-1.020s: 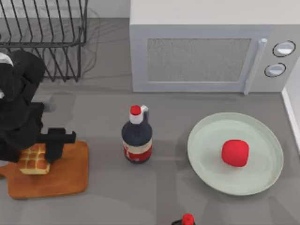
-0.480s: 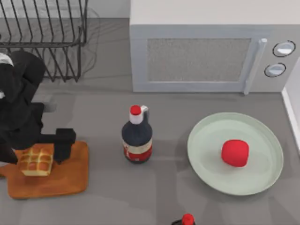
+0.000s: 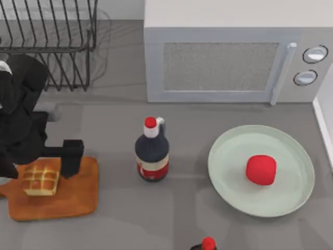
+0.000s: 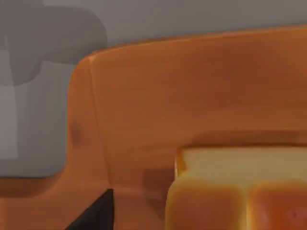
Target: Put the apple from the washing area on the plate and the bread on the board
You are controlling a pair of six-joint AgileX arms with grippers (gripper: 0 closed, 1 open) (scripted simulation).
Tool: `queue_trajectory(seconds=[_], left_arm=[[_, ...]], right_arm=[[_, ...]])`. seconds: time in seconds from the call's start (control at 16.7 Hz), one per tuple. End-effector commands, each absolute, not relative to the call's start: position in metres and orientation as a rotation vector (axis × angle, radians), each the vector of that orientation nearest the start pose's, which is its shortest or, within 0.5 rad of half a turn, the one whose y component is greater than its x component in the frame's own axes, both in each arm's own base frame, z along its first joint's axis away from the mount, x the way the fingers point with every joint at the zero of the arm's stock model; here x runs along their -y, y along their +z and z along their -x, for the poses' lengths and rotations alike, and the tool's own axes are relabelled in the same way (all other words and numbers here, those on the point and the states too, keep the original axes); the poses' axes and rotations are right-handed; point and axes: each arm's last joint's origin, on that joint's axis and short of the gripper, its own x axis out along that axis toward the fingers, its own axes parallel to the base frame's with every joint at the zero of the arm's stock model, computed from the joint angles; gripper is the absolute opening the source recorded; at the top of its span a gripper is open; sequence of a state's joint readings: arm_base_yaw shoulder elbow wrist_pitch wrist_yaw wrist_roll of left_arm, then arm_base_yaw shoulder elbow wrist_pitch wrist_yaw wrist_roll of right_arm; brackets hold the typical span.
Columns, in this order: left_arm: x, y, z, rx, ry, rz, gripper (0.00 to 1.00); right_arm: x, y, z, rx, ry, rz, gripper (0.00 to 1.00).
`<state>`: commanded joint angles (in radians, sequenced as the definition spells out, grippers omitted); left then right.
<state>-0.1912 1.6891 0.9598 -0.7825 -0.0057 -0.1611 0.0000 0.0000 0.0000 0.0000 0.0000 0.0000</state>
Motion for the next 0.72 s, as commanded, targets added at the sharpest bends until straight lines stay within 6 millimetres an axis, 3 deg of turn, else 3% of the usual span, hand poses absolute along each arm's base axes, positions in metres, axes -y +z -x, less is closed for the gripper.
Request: queue_trajectory(seconds=[0.3,0.72], left_arm=[[0.04,0.165,-0.253,-1.308,-0.043,0.008,1.0],[0.018,0.194,-0.174,-0.832,-0.057,0.039,1.0]], right_arm=[[0.001,0.16,-0.106,0.0,0.0,0.0,1.0],[0.001,0.16,-0.106,0.0,0.0,0.0,1.0]])
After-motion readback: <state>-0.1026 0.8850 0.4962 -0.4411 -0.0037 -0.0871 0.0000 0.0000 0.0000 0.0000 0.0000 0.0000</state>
